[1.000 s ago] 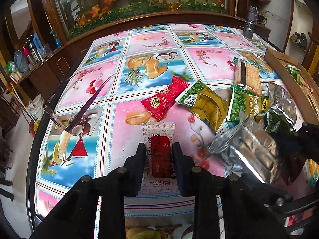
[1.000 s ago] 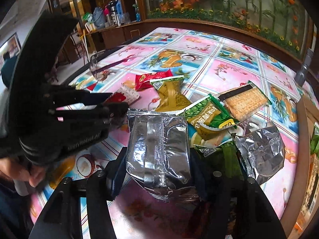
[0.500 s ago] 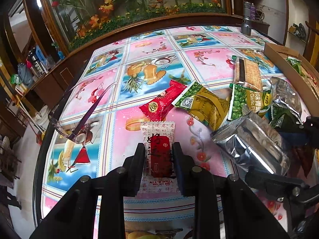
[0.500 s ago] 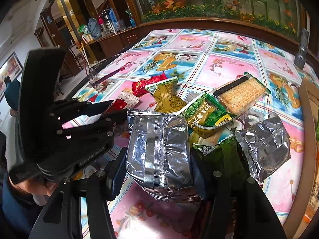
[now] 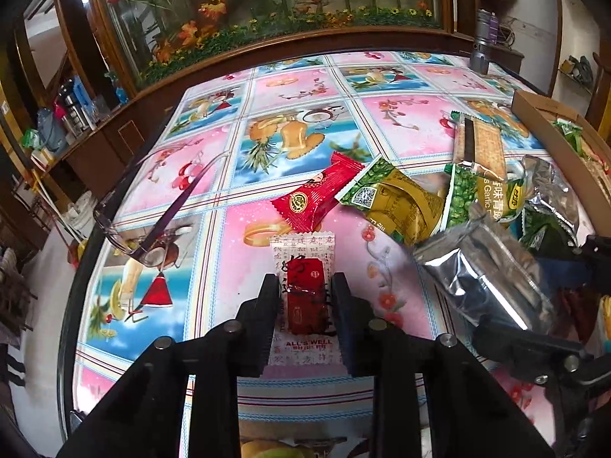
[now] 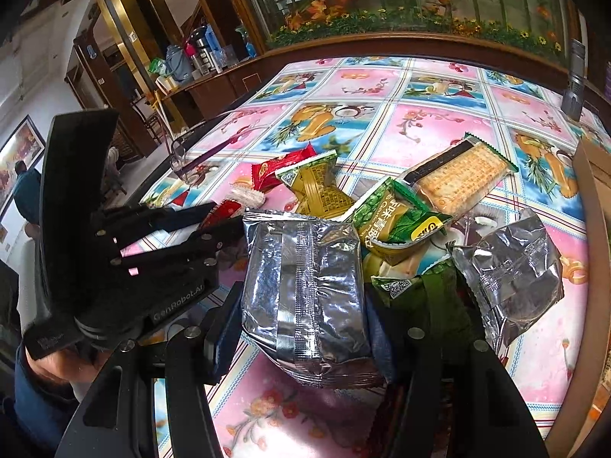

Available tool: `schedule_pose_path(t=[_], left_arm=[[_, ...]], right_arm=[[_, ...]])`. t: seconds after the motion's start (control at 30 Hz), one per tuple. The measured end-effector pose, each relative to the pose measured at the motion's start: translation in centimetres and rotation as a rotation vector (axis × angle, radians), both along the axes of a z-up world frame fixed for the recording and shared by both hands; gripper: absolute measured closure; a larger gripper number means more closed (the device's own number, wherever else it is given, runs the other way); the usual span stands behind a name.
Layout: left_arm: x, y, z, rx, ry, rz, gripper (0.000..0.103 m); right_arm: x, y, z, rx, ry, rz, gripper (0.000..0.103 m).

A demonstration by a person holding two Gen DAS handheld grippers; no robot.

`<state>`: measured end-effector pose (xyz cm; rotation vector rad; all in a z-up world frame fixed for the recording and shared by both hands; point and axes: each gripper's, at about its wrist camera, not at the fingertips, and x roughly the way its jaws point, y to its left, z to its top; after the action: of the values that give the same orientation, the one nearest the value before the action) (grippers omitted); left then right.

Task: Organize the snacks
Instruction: 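Grasp the silver foil bag with the right tool while the left tool holds the candy, then carry the silver foil bag toward the box with the right tool while the left tool carries the candy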

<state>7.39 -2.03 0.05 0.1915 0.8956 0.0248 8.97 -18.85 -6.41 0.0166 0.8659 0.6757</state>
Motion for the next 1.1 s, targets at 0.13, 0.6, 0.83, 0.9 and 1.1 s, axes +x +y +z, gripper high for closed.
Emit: schedule_pose_path(t=[0.13, 0.6, 0.83, 0.9, 1.1], left_arm=[[0.1, 0.5, 0.1, -0.017, 0.004, 0.017, 0.077], [-0.2, 3.0, 2.2, -0.191, -0.076, 0.069, 0.079], [-0.3, 2.3, 2.6, -0.164, -0.109, 0.055, 0.079], [-0.4, 2.3, 2.7, -0.164, -0.117, 0.051, 0.079], [-0.5, 1.8, 2.8, -0.160, -0.133, 0.044, 0.079]], right_arm=[[-0.3, -0.4, 0.8, 0.031, -0.030, -0.003, 0.039], [-0.4, -2.9, 3.6, 0.130, -0.107, -0.062, 0.039], [-0.2, -3.7, 4.1, 0.156, -0.106, -0.080, 0.039], [-0.2, -3.8, 4.2, 0.147, -0.118, -0.088, 0.039], [0.3, -5.8, 4.8, 0.166, -0.133, -0.154, 0.040]])
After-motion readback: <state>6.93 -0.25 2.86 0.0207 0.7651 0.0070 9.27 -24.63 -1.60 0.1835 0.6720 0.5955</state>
